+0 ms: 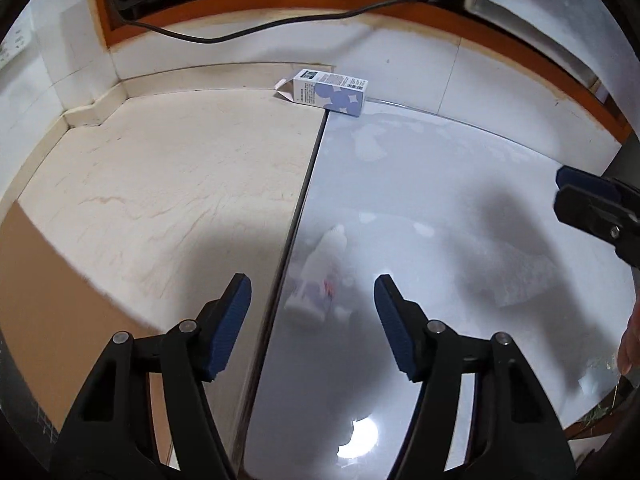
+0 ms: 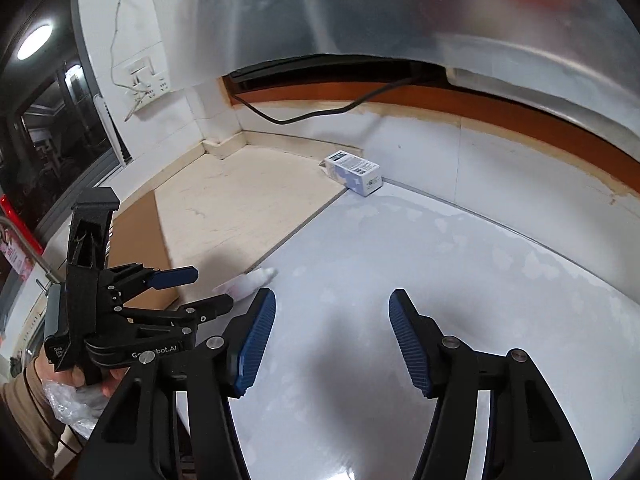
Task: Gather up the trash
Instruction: 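Grasp the white dropper bottle with the left tool while the right tool grasps the white-and-blue box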
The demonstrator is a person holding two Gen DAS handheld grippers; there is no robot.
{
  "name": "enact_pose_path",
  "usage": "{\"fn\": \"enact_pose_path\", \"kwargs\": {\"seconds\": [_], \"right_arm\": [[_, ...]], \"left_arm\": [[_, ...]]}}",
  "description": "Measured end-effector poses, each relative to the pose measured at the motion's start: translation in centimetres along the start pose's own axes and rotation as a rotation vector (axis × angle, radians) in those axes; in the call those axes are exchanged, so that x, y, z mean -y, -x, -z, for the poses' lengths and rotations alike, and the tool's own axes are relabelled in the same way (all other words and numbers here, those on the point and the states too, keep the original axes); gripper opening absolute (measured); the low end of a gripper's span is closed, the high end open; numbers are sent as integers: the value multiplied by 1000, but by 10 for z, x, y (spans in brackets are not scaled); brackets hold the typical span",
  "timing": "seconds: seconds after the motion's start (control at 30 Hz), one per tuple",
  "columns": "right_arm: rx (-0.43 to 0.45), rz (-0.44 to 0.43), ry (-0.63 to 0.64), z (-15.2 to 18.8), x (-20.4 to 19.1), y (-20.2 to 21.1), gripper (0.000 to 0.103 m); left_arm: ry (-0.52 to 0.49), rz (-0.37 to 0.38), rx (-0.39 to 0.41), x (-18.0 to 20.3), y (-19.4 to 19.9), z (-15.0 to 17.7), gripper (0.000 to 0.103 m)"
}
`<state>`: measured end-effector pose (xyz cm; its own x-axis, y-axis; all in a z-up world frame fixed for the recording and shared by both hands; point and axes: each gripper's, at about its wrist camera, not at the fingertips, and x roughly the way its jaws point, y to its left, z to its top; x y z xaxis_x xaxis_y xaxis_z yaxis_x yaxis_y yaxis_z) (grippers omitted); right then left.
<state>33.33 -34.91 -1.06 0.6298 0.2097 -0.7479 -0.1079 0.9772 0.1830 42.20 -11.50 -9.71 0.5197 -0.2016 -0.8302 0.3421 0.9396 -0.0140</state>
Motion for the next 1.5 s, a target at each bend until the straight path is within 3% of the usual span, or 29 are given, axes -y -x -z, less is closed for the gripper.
{"fn": "enact_pose_path", "kwargs": {"seconds": [0.23,0.4,0.6,0.87,1.03,1.2,1.5], "right_arm": [[-20,-4,-5,-23,8,-42,61],[-17,-23,25,-37,5,-68,61],[-16,-30,67,-53,-2,-90,61],[7,-27,99,-91,4,-140,63],[28,-9,150,-108,8,-173,65],[55,5,238,-120,10,-200,66],[-31,-49,233,-136,26,-247,66]], "left_arm": [[-72,7,-46,13,-25,-7,43],[-84,4,-73,17,-38,-6,21],[-57,-16,-30,13,-34,-10,21],[142,-89,106,-29,-16,-47,21],[215,-85,125,-46,-24,-60,21],[222,-75,120,-49,-38,-63,21],[232,-66,95,-58,-57,-63,21]]}}
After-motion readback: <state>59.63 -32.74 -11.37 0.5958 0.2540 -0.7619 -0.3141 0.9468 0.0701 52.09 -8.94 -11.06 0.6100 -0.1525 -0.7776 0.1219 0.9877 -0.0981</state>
